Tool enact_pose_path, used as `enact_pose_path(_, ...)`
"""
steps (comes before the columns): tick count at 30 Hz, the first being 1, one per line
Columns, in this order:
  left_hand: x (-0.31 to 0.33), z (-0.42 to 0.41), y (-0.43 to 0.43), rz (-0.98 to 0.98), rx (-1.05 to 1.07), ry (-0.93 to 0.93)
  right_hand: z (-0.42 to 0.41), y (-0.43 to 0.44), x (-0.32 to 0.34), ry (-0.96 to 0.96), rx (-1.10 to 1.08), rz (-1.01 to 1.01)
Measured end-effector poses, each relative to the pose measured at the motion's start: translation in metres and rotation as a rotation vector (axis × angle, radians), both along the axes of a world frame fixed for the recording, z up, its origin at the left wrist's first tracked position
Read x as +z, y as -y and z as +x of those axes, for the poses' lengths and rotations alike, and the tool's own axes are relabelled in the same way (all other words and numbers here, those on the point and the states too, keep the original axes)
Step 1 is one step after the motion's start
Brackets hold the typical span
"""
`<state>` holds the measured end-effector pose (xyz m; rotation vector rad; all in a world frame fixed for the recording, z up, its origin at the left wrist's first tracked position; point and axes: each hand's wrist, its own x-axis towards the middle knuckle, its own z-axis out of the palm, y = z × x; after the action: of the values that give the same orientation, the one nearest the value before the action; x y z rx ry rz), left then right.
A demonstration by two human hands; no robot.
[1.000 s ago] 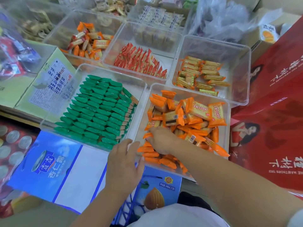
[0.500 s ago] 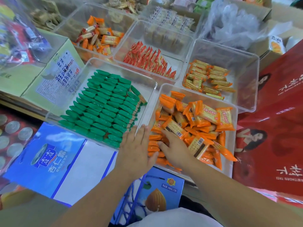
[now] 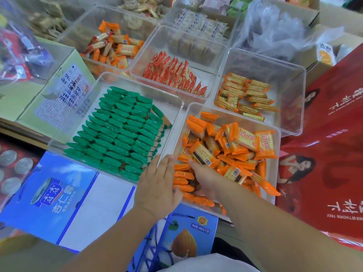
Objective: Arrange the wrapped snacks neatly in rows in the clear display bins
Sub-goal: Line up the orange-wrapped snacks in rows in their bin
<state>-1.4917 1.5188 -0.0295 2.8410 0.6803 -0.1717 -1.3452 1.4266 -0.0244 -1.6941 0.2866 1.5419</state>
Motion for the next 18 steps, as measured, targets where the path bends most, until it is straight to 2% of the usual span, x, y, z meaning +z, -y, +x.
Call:
enact_pose_path(12,0.0,0.0,0.001,-0.012,0.026,-0.025,-0.022,-0.007,-0.01,-0.013,-0.262,0.057)
enact_pose_path(15,0.001,0.001,0.001,-0.019,0.031,-0.037,-0.023,-0.009,-0.01,-0.088,-0.23,0.096)
enact_pose_path(18,0.003,0.001,0.001,-0.03,0.041,-0.044,-0.013,-0.004,-0.012,-0.07,-0.131,0.126)
